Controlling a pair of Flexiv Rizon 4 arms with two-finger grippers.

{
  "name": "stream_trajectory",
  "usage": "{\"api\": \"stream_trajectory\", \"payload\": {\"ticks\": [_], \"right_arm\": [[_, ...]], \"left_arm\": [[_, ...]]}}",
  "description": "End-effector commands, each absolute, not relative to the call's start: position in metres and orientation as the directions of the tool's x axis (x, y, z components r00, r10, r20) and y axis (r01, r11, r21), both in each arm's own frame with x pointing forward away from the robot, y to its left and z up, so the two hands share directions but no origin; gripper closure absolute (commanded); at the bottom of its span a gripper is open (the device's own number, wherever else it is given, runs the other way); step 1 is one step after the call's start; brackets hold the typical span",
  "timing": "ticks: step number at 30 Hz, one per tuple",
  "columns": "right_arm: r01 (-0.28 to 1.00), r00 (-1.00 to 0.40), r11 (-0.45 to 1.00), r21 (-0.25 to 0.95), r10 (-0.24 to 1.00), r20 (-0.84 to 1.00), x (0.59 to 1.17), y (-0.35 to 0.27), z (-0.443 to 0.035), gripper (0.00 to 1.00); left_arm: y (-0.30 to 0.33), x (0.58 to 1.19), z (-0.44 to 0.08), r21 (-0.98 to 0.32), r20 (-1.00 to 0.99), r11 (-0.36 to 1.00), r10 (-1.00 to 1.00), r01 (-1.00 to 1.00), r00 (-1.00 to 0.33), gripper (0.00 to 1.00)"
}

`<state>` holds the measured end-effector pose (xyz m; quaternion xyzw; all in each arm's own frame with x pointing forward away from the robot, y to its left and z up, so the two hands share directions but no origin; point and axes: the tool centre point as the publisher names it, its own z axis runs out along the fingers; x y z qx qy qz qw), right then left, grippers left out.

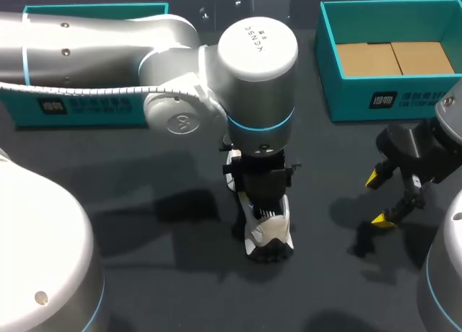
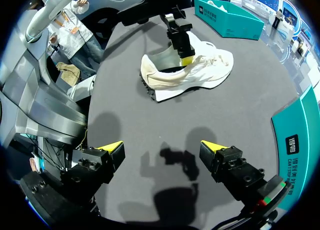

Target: Take the shoe out of the shoebox, open the shoe tongue, remove and reinsert the insole, then place the shoe into the shoebox

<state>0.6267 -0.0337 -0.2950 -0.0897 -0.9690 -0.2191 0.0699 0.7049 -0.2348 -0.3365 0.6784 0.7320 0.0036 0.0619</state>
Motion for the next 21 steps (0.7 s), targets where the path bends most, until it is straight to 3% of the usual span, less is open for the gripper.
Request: {"api": "stream_trajectory", "payload": {"ticks": [1,5,21], "right_arm": [[0.205,-0.974,0.889,0.41,0.145,0.172,0.625,-0.033,-0.296,0.0],[0.205,-0.974,0.889,0.41,0.145,0.172,0.625,-0.033,-0.296,0.0],[0.205,-0.974,0.889,0.41,0.145,0.172,0.625,-0.033,-0.296,0.0]], "left_arm": [[-0.234,0.71,-0.335,0.083,-0.089,0.085,0.993,0.993,-0.077,0.26],[-0.233,0.712,-0.333,0.071,-0.091,0.092,0.992,0.993,-0.085,0.33],[-0.223,0.716,-0.334,0.033,-0.103,0.149,0.984,0.988,-0.145,0.24]]}}
